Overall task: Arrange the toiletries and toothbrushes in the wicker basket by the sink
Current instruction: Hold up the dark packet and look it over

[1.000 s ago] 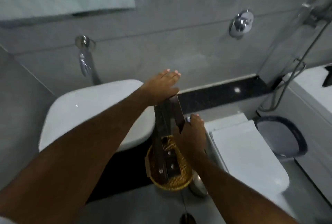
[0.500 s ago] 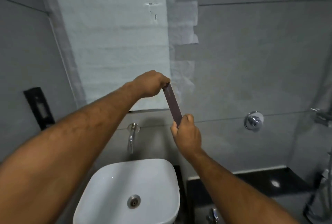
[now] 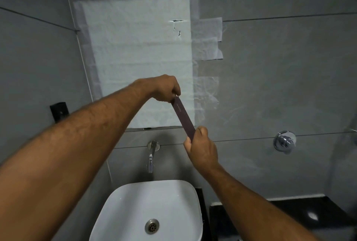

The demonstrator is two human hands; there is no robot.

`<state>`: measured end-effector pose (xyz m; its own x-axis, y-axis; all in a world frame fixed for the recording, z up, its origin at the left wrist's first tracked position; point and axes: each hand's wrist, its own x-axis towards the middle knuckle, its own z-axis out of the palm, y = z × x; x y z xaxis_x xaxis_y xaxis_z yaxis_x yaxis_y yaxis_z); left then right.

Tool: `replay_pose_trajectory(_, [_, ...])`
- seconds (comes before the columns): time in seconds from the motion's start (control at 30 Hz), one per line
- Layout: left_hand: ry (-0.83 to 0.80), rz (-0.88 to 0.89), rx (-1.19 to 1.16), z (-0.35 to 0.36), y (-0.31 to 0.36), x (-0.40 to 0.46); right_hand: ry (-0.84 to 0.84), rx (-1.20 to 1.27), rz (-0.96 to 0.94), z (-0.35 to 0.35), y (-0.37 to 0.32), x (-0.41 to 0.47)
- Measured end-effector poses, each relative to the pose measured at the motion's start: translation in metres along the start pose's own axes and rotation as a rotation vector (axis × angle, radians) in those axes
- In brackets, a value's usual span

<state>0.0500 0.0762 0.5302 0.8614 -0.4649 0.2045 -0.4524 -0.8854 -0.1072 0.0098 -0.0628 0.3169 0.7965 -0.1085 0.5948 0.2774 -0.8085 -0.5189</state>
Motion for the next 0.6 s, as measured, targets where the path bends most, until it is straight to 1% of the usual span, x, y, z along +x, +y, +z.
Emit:
replay_pose_trajectory(0.07, [0.016,-0.011,-0.021,0.003,-0.001,-0.001,0.001,0.009,-0.003,0.001,0.001,0.000])
replay_pose_trajectory(0.13, [0.092,-0.028,-0.149,0.008,-0.003,-0.002,0.015,0.019,0.008,-0.001,0.002,0.002])
replay_pose_trajectory(0.27, [0.271,-0.021,-0.602,0.023,-0.004,-0.009,0.058,-0.011,-0.026,-0.007,0.007,0.009])
replay_pose_trajectory(0.3, [0.336,-0.037,-0.690,0.030,-0.004,-0.011,0.076,-0.023,-0.043,-0.010,0.008,0.013])
replay_pose_trajectory(0.37, [0.508,-0.140,-0.884,0.051,-0.005,-0.017,0.084,-0.067,-0.085,-0.020,0.010,0.023])
replay_pose_trajectory(0.4, [0.602,-0.221,-1.012,0.065,-0.005,-0.020,0.077,-0.115,-0.120,-0.027,0.010,0.030])
replay_pose_trajectory(0.47, [0.749,-0.440,-1.334,0.099,-0.006,-0.027,0.048,-0.271,-0.217,-0.045,0.006,0.048])
replay_pose_trajectory(0.53, [0.781,-0.634,-1.723,0.136,-0.001,-0.037,-0.031,-0.446,-0.326,-0.064,-0.007,0.066])
replay_pose_trajectory(0.6, [0.746,-0.699,-2.156,0.169,0.010,-0.048,-0.161,-0.589,-0.451,-0.081,-0.029,0.082])
